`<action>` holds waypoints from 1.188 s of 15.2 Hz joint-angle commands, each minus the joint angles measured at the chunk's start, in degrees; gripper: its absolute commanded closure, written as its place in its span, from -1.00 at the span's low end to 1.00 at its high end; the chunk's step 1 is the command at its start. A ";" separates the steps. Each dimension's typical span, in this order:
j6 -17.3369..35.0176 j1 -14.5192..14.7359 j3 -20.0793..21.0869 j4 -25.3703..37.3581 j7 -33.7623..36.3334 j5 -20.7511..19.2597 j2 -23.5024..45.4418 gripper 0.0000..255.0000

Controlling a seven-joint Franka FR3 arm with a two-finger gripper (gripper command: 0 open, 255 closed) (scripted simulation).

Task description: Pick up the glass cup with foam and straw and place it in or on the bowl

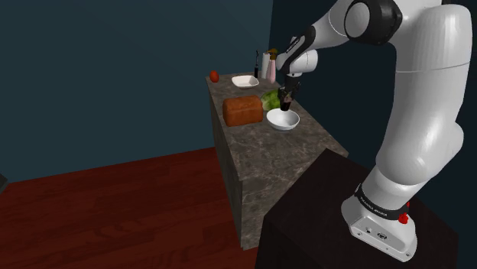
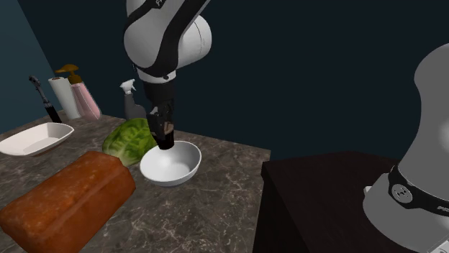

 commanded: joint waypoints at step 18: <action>4.22 -0.91 1.19 -0.19 -1.13 1.80 4.12 -1.00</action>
